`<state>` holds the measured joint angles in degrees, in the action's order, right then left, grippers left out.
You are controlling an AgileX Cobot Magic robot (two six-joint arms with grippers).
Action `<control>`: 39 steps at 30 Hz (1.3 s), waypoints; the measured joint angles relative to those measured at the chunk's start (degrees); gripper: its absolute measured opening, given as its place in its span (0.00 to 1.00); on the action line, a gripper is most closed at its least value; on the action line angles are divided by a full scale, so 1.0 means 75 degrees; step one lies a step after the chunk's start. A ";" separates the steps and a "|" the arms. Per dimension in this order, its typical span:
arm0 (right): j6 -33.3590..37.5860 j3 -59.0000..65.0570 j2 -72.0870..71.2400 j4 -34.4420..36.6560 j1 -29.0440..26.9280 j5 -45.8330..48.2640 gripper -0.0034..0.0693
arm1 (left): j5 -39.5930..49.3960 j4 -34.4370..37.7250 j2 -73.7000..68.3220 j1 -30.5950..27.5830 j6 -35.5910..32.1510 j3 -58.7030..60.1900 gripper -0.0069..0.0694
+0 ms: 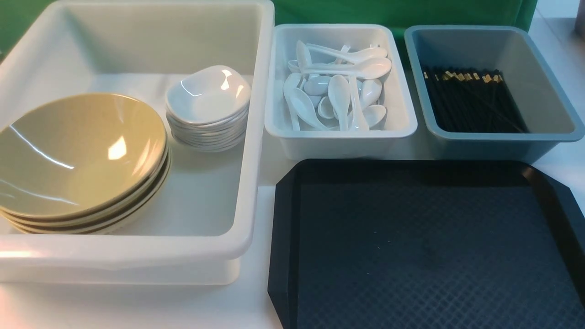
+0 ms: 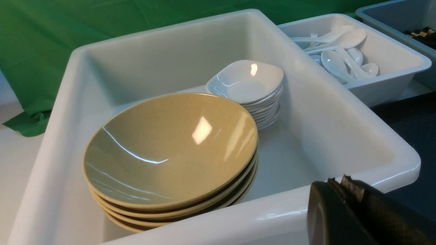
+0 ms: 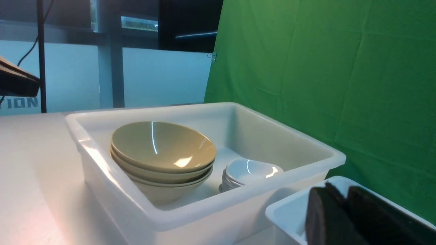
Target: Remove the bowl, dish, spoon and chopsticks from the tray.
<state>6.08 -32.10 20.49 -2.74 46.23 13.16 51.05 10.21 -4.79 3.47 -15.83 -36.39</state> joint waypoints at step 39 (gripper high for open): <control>-0.1322 0.0622 -0.0437 -0.0673 -0.1483 0.0659 0.09 | 0.0016 0.0000 0.0000 0.0000 0.0000 0.0004 0.08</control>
<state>-3.84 -27.44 17.21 -7.79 35.11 18.10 51.17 10.21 -4.79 3.47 -15.83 -36.36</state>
